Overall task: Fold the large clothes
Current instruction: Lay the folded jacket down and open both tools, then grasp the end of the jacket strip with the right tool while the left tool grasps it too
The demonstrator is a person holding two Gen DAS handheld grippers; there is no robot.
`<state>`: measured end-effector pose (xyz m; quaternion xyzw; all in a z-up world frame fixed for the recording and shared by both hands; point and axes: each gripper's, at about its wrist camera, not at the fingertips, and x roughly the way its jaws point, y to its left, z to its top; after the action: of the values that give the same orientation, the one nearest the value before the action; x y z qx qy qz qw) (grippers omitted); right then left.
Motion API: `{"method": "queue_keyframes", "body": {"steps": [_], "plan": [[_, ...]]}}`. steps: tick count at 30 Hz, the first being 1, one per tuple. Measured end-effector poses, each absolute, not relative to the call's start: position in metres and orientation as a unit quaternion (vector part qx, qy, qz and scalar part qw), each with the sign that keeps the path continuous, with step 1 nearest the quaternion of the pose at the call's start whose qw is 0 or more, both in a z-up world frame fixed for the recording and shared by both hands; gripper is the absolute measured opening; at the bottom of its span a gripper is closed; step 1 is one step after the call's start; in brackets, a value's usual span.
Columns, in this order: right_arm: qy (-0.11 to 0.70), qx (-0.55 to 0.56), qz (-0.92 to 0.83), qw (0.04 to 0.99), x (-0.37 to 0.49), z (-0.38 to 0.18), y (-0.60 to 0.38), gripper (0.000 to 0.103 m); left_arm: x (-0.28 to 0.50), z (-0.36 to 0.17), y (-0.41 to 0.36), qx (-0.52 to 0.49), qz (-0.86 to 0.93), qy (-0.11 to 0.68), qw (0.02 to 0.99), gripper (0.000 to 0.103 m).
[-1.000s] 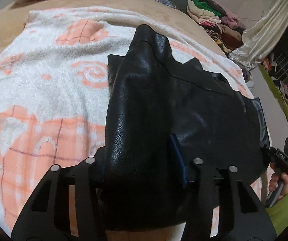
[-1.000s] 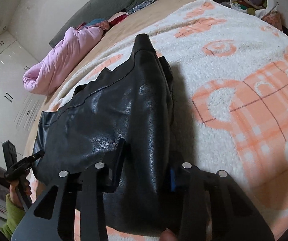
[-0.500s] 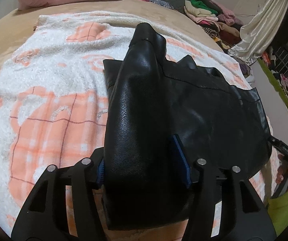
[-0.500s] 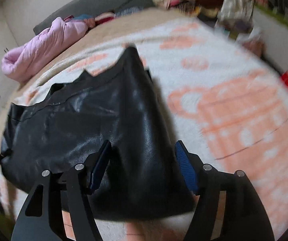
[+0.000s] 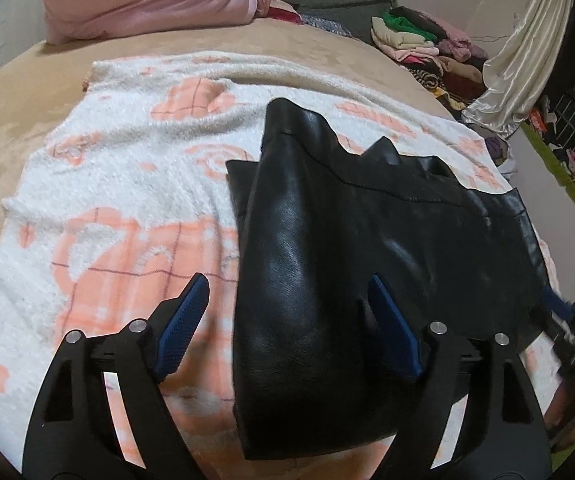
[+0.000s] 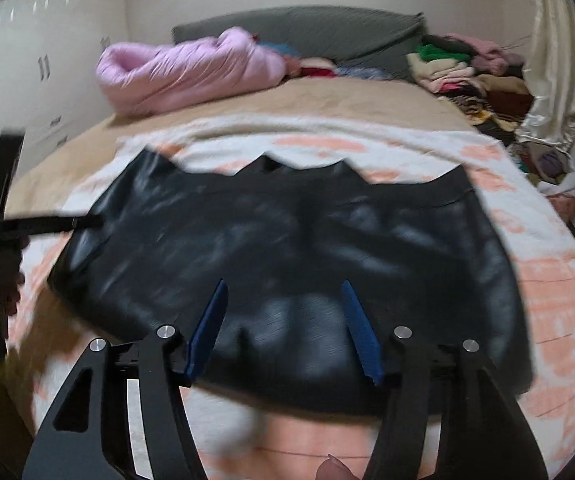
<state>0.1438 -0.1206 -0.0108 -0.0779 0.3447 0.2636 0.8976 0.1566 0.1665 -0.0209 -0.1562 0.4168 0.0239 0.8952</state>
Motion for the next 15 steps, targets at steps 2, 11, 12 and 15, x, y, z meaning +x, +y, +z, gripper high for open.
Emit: {"method": "queue_keyframes", "body": {"steps": [2, 11, 12, 15], "plan": [[0.377, -0.094, 0.258, 0.884, 0.145, -0.027, -0.107, 0.051, 0.158, -0.021, 0.167, -0.154, 0.026, 0.417, 0.896, 0.074], [0.416, -0.081, 0.265, 0.866, 0.154, -0.055, -0.102, 0.051, 0.166, -0.024, 0.173, -0.159, 0.029, 0.423, 0.891, 0.074], [0.419, -0.081, 0.266, 0.864, 0.155, -0.053, -0.103, 0.051, 0.168, -0.024, 0.174, -0.16, 0.029, 0.424, 0.891, 0.074], [0.409, -0.037, 0.28, 0.868, 0.167, -0.028, -0.107, 0.048, 0.177, -0.027, 0.178, -0.164, 0.03, 0.429, 0.888, 0.08]]}}
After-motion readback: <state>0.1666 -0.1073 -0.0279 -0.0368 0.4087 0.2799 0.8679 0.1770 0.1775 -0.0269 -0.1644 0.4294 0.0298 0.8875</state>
